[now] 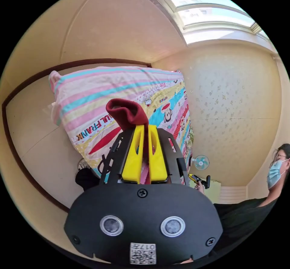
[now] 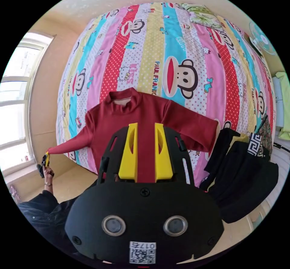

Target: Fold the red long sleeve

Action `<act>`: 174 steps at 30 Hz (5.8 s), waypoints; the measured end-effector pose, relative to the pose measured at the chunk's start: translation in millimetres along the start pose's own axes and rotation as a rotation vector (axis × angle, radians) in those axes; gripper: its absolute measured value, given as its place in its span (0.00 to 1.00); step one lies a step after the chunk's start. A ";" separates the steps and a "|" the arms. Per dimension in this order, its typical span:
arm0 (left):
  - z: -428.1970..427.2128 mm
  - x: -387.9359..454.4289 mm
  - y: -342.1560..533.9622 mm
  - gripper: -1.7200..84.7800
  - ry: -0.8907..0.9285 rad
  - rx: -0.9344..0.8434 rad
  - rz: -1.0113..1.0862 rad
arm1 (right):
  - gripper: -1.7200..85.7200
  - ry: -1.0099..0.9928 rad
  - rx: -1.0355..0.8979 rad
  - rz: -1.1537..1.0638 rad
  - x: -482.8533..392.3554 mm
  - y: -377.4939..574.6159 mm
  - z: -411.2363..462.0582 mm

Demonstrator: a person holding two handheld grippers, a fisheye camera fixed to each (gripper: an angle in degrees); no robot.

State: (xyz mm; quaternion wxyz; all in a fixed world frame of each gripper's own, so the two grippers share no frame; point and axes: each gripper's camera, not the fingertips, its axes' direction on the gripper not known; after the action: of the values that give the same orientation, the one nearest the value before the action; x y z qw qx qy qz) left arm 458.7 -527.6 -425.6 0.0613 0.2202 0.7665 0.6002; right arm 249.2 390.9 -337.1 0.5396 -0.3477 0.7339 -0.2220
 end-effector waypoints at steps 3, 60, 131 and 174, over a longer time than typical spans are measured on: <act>2.5 0.5 8.3 0.03 0.017 0.006 -0.013 | 0.17 0.006 -0.066 0.013 8.0 -19.0 62.7; 440.8 226.5 317.1 0.14 -0.444 -0.715 0.610 | 0.06 -0.580 -0.164 0.150 216.8 396.8 67.9; 269.1 53.9 167.1 0.05 0.055 -0.939 0.236 | 0.06 -0.565 -0.182 0.017 218.3 369.0 33.4; 337.6 22.6 128.8 0.20 -0.086 -0.424 -0.111 | 0.05 -0.151 0.044 -0.011 118.2 268.8 40.9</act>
State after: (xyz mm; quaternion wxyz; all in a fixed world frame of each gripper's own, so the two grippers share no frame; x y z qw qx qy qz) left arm 593.4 -193.3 -391.6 0.1720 0.1852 0.6308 0.7336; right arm 194.3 481.6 -614.0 0.5996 -0.3555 0.6842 -0.2143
